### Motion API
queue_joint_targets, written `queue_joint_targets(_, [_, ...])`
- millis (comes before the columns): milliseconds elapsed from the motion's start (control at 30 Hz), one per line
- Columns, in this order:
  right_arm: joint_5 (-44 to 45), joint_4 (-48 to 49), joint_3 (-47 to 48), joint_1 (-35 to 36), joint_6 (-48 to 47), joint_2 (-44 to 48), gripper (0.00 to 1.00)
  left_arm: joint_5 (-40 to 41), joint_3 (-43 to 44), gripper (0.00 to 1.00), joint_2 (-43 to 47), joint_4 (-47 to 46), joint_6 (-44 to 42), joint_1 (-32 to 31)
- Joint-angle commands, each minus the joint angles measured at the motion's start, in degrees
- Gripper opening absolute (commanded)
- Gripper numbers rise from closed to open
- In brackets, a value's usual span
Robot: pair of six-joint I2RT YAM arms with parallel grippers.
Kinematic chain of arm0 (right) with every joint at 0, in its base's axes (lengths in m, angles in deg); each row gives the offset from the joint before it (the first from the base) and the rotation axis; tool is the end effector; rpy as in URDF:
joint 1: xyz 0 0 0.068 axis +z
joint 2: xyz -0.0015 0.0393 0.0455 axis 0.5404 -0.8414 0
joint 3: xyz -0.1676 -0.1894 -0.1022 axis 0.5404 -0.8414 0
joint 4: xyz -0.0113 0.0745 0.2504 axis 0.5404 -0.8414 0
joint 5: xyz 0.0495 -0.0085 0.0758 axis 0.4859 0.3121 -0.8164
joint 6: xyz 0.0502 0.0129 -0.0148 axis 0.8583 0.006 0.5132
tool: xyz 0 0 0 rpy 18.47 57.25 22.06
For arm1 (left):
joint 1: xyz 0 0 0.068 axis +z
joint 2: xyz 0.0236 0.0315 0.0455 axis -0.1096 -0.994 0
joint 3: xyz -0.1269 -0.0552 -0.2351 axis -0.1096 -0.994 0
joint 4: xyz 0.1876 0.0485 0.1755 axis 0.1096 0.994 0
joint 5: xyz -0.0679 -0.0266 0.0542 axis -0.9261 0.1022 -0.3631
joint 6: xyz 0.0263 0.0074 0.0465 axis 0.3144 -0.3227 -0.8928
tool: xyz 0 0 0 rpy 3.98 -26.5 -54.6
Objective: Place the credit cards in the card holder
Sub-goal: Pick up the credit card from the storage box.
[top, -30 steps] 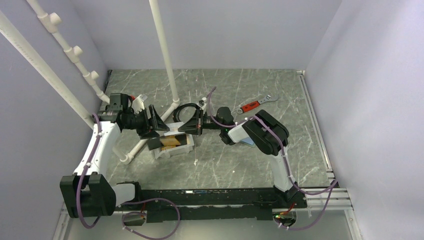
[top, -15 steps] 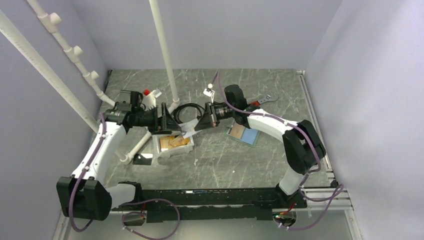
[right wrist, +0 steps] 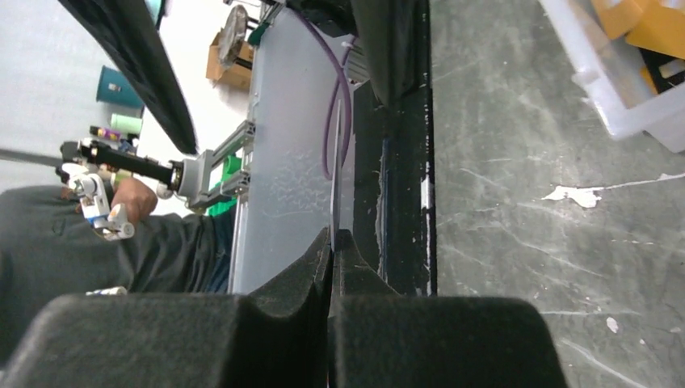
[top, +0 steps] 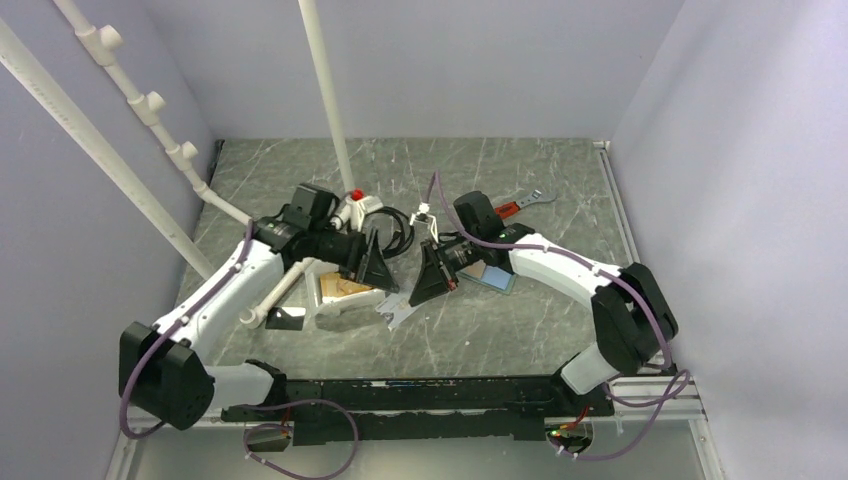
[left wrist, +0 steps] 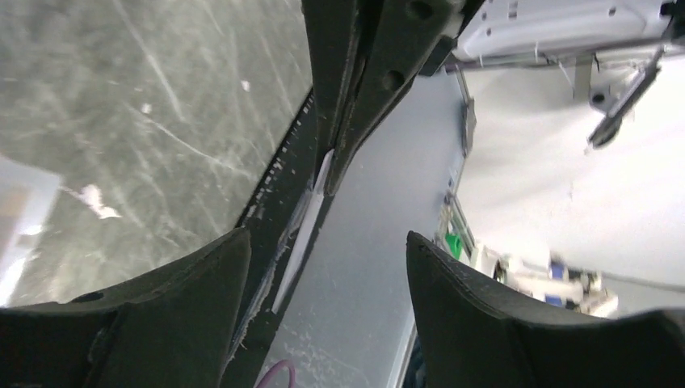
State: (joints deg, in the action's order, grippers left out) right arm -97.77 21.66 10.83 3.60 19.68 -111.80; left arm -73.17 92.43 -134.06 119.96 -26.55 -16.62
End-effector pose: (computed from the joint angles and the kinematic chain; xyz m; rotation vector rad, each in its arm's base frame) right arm 0.2357 0.2148 0.2399 -1.1188 2.0848 1.8562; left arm 0.2154 -0.1233 0.3021 0.5781 2.3884 -1.5188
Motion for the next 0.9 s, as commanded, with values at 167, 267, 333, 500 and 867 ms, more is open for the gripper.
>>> queue_joint_targets(167, [-4.2,-2.5,-1.9,0.5,-5.1,7.0,0.00,-5.7,1.4,0.34,-4.3,-2.1,-4.2,-10.1])
queue_joint_targets(267, [-1.4,0.1,-3.6,0.4,-2.7,8.7,0.00,-1.8,2.5,0.05,-3.4,-0.8,-5.1,-10.1])
queue_joint_targets(333, [1.8,6.7,-5.7,-0.8,4.9,10.2,0.12,-0.7,2.9,0.00,-2.3,-2.3,-3.9,-10.1])
queue_joint_targets(500, [8.6,35.5,-18.0,-6.8,32.8,16.1,0.56,6.7,1.1,0.00,2.1,-16.0,7.4,-10.0])
queue_joint_targets(867, [22.2,72.2,-30.8,-6.6,59.6,22.7,0.60,17.6,-9.4,0.00,1.8,-56.4,33.8,-11.1])
